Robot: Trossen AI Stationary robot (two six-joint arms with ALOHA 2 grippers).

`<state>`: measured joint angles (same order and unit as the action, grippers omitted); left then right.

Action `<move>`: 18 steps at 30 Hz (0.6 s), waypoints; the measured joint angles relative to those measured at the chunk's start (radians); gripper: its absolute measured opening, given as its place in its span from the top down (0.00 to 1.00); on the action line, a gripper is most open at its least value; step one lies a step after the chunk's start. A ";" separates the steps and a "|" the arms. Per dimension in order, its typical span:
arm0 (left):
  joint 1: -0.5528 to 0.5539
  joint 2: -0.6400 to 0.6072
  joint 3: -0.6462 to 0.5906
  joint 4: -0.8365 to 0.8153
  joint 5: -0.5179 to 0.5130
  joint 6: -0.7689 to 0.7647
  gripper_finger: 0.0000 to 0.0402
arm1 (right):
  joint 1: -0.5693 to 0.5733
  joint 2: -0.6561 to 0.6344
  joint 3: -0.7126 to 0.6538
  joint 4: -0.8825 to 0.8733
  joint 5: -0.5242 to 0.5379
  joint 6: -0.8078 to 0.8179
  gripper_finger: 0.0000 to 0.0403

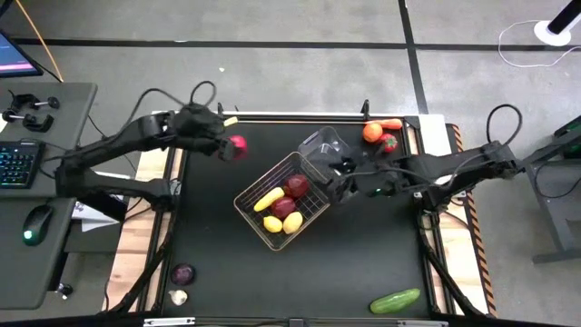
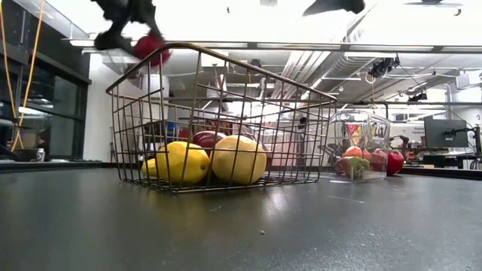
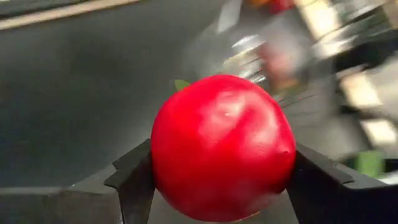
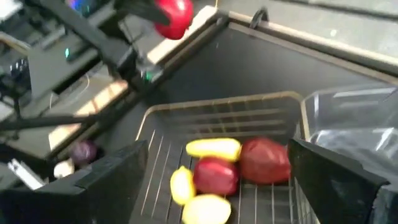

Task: Sort produce into baskets
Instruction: Put the left tomato into the gold wire basket

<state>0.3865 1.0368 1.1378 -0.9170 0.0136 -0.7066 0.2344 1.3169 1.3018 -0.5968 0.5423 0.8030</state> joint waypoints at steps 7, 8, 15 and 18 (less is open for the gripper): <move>-0.318 0.053 0.002 0.288 -0.104 -0.112 0.34 | -0.006 -0.076 0.000 -0.018 0.076 -0.069 0.07; -0.368 0.086 0.002 0.315 -0.137 -0.119 0.34 | -0.006 -0.083 0.000 -0.022 0.077 -0.074 0.07; -0.550 0.330 0.001 0.570 -0.202 -0.125 0.28 | -0.006 -0.095 0.000 -0.083 0.075 -0.073 0.07; -0.551 0.393 0.001 0.597 -0.189 -0.170 0.25 | -0.006 -0.095 0.000 -0.099 0.060 -0.070 0.07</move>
<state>-0.1644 1.4296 1.1387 -0.3204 -0.1751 -0.8767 0.2287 1.2221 1.3022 -0.6959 0.6025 0.7326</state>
